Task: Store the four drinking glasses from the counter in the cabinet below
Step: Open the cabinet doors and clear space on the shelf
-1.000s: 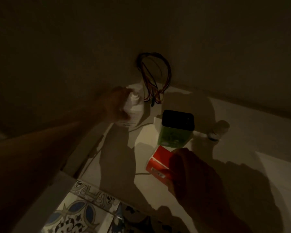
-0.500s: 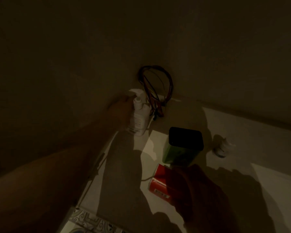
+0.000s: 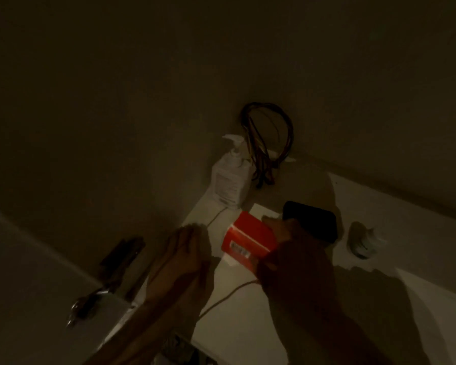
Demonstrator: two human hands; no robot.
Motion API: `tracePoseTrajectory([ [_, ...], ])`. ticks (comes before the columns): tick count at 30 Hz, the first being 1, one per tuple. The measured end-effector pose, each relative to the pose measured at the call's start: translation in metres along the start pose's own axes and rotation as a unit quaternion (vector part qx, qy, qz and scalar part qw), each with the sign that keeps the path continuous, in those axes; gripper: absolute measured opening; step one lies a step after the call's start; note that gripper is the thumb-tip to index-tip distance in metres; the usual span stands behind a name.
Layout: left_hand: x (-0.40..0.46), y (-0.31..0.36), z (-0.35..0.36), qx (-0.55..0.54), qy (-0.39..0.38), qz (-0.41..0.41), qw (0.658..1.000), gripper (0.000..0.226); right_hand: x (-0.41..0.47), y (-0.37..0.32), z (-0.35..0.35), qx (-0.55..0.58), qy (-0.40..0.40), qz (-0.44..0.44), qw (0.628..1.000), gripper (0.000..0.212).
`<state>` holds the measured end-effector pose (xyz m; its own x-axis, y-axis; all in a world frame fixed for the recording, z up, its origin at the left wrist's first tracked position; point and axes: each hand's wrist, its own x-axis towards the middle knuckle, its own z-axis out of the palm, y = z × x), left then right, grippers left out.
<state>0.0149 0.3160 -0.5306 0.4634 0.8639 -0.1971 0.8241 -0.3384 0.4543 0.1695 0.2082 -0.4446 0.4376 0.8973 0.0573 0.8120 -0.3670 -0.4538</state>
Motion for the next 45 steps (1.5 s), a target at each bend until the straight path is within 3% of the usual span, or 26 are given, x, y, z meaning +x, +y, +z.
tracePoseTrajectory([
  [4,-0.057,-0.006,0.033,0.097,-0.018,0.041,0.994,0.092,0.026,-0.022,0.013,-0.001,-0.005,-0.029,1.0,0.066],
  [7,-0.068,0.0,0.046,0.105,-0.027,0.09,0.99,0.097,0.046,-0.04,0.024,-0.029,-0.052,-0.019,0.998,0.07],
  [10,-0.067,-0.001,0.052,0.131,-0.031,0.133,0.982,0.095,0.059,-0.056,0.034,0.007,-0.053,-0.037,0.998,0.06],
  [14,-0.065,-0.008,0.059,0.135,-0.051,0.129,0.981,0.095,0.072,-0.064,0.043,0.006,-0.054,-0.035,0.998,0.061],
  [19,-0.067,-0.009,0.065,0.137,-0.018,0.134,0.981,0.093,0.076,-0.062,0.045,0.021,-0.075,0.007,0.997,0.065],
  [23,-0.067,-0.002,0.059,0.145,-0.014,0.14,0.979,0.091,0.063,-0.066,0.027,-0.048,-0.07,-0.056,0.995,0.063],
  [25,-0.069,-0.002,0.058,0.148,-0.006,0.142,0.979,0.09,0.05,-0.061,0.01,-0.054,-0.014,-0.122,0.991,0.053],
  [28,-0.074,-0.005,0.057,0.147,-0.014,0.128,0.981,0.089,0.029,-0.016,-0.037,0.015,0.148,-0.173,0.974,0.031],
  [31,-0.073,0.007,0.048,0.132,-0.035,0.113,0.984,0.093,0.022,0.077,-0.088,-0.007,0.277,-0.091,0.957,0.024],
  [33,-0.071,0.027,0.034,0.118,-0.018,0.118,0.986,0.098,0.023,0.142,-0.106,-0.088,0.242,0.03,0.966,0.036],
  [35,-0.067,0.056,0.017,0.041,0.082,0.186,0.978,0.086,0.022,0.194,-0.109,-0.148,0.116,0.131,0.973,0.059],
  [37,-0.05,0.091,0.002,-0.007,0.172,0.272,0.947,0.074,0.019,0.222,-0.102,-0.142,-0.003,0.169,0.975,0.082],
  [39,-0.026,0.125,-0.009,-0.007,0.185,0.324,0.928,0.084,0.018,0.227,-0.09,-0.089,-0.037,0.149,0.984,0.091],
  [42,0.01,0.161,-0.016,0.073,0.126,0.34,0.929,0.115,0.019,0.216,-0.07,-0.01,-0.026,0.118,0.993,0.082],
  [45,0.028,0.17,-0.009,0.141,0.058,0.331,0.931,0.102,0.022,0.206,-0.06,0.044,0.006,0.107,0.993,0.048],
])
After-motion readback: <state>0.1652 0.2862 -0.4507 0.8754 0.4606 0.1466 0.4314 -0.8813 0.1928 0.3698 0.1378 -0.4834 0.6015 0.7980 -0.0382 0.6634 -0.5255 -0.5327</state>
